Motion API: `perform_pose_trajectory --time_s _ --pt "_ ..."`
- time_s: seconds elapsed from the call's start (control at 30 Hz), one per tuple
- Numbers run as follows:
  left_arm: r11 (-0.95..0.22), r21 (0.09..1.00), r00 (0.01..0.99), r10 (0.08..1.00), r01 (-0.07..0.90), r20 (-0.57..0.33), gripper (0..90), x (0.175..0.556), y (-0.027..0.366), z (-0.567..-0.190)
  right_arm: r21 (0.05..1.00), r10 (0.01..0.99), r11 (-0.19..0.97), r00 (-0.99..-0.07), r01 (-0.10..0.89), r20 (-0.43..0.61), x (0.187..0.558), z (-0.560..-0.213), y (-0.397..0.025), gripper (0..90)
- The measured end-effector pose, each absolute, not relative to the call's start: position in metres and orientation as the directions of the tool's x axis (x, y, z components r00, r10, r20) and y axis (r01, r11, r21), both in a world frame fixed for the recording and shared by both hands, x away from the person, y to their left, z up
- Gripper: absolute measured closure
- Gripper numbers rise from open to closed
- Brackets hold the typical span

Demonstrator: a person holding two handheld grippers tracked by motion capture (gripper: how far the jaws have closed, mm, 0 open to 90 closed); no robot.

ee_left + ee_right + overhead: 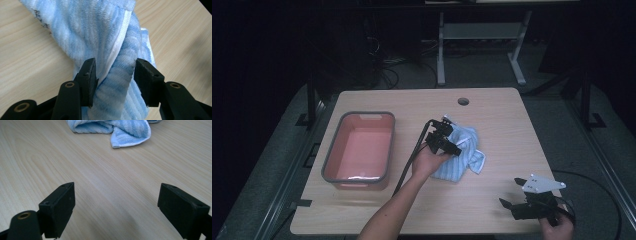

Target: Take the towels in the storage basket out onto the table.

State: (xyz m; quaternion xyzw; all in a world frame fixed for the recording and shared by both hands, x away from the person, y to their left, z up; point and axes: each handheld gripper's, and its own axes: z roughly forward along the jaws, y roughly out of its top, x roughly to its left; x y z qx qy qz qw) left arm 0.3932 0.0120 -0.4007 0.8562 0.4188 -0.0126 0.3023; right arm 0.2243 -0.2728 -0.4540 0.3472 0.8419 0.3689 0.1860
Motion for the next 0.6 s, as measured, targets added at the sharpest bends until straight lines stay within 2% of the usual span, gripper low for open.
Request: perform_pose_trajectory --time_s 0.6 --pt "-0.451 0.538 0.662 0.685 0.712 -0.302 49.4 0.383 0.034 -0.393 0.747 0.719 0.496 -0.692 0.442 -0.067 0.226 -0.454 -0.270 13.8"
